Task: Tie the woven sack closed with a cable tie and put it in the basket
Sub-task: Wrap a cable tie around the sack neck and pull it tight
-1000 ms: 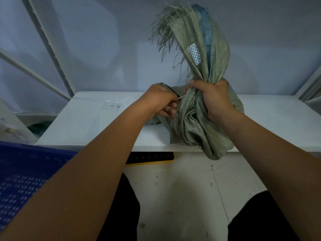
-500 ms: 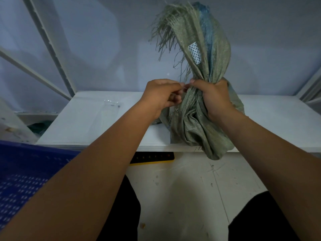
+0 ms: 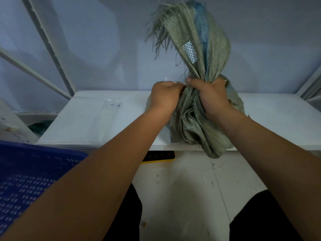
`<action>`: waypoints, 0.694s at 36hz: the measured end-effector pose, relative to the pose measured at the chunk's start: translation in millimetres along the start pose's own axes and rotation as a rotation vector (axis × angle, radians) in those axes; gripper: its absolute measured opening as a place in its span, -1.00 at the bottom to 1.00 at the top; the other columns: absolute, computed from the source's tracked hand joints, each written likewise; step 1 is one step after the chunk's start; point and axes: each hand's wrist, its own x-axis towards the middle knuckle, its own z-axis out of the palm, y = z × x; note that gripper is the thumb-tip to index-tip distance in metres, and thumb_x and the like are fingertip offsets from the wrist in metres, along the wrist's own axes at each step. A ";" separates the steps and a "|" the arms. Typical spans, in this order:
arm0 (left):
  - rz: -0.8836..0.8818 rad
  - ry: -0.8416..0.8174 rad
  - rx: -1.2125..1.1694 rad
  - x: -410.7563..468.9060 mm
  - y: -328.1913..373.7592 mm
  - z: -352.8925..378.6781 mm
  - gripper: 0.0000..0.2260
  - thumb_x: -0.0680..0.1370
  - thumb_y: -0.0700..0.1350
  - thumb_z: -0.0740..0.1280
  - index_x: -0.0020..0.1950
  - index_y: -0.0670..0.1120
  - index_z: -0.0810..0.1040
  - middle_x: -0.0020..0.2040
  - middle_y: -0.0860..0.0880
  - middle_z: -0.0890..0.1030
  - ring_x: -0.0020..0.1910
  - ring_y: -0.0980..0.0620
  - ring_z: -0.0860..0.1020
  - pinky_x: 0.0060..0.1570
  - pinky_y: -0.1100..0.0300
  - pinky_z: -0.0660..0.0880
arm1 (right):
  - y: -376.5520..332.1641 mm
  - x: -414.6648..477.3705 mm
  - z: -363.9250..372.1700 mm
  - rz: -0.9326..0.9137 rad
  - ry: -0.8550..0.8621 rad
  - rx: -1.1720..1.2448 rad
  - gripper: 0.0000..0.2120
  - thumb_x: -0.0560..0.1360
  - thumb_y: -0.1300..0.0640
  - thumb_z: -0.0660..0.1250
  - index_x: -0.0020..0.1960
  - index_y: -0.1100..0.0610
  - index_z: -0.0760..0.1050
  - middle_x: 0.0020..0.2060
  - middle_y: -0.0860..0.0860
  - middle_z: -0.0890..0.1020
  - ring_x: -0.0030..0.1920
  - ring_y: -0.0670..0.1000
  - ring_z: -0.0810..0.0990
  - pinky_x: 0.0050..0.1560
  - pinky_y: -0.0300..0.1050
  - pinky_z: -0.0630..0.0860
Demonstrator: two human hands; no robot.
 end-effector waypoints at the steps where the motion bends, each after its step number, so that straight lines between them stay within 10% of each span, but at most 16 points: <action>1: 0.029 -0.007 0.025 0.0 -0.6 -0.3 -0.85 0.46 -0.15 0.40 -0.20 -0.22 0.71 -0.17 -0.25 0.70 -0.15 -0.15 0.68 -0.01 -0.13 0.62 | -0.3 -0.1 -0.1 0.002 0.003 -0.003 -0.80 0.46 0.35 0.47 0.09 0.30 0.64 -0.05 0.18 0.72 -0.08 0.11 0.72 0.05 0.07 0.68; 7: 0.245 -0.059 0.160 -4.1 -7.0 1.4 -0.75 0.50 -0.14 0.28 -0.33 -0.16 0.63 -0.30 -0.20 0.65 -0.29 0.02 0.58 -0.17 0.08 0.55 | -2.0 -1.1 1.4 0.011 0.014 0.012 -0.85 0.49 0.34 0.45 0.03 0.19 0.64 -0.06 0.12 0.73 -0.04 0.10 0.73 0.04 0.00 0.68; 11: 0.244 -0.070 0.123 -7.7 -5.0 7.6 -0.80 0.55 -0.17 0.31 -0.15 -0.18 0.70 -0.16 -0.15 0.71 -0.08 -0.13 0.68 0.02 -0.11 0.61 | -0.7 0.1 1.1 0.062 0.006 0.009 -0.80 0.51 0.28 0.43 0.13 0.27 0.64 0.02 0.20 0.72 0.03 0.17 0.72 0.12 0.11 0.66; 25: -0.137 -0.272 -0.162 -26.8 5.0 21.8 -0.72 0.56 -0.25 0.18 0.16 -0.28 0.60 0.04 -0.26 0.67 0.02 -0.15 0.67 0.07 0.02 0.61 | 3.2 -1.8 2.0 0.146 -0.007 -0.002 -0.65 0.42 0.08 0.53 0.11 0.22 0.57 0.01 0.15 0.72 0.01 0.08 0.75 0.13 0.14 0.66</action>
